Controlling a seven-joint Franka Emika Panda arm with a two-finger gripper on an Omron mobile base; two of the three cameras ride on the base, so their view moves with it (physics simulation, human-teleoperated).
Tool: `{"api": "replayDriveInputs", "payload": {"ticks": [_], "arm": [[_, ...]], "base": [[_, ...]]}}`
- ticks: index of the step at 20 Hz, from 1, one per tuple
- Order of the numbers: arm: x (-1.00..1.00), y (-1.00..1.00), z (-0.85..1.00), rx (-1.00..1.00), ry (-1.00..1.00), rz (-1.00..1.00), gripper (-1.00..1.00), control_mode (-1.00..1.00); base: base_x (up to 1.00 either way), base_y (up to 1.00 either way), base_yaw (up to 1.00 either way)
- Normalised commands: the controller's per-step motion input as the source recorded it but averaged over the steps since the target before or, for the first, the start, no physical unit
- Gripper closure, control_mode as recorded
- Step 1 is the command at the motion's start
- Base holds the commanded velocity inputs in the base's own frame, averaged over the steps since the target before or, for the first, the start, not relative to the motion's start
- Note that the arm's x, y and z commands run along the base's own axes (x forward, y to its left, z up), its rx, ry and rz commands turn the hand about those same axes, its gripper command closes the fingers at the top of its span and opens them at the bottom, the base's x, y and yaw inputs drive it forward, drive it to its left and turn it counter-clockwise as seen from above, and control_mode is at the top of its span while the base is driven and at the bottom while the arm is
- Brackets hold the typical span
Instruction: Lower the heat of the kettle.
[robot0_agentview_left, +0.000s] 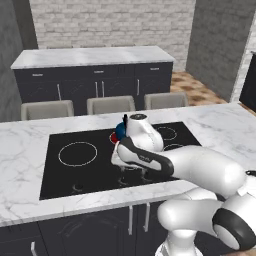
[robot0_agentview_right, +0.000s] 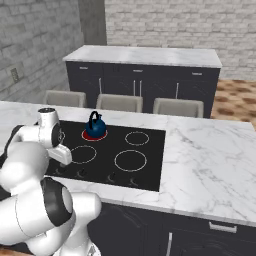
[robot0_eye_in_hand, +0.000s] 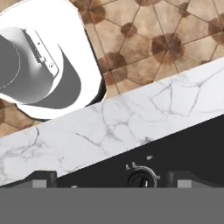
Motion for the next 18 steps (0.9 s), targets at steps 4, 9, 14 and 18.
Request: {"api": "replayDriveInputs", "payload": {"ticks": [4, 9, 14, 18], "arm": [[0.20, 0.00, -0.31, 0.06, 0.00, 0.10, -1.00, -1.00], [0.09, 0.06, -0.23, 0.00, 0.00, 0.07, -1.00, -1.00], [0.00, 0.19, -0.07, -0.05, 0.00, 0.02, -1.00, -1.00], [0.02, 0.18, -0.04, -0.01, 0.00, 0.00, -1.00, -1.00]], "base": [[0.00, 0.00, 0.00], [0.00, 0.00, 0.00], [0.00, 0.00, 0.00], [0.00, 0.00, 0.00]]}}
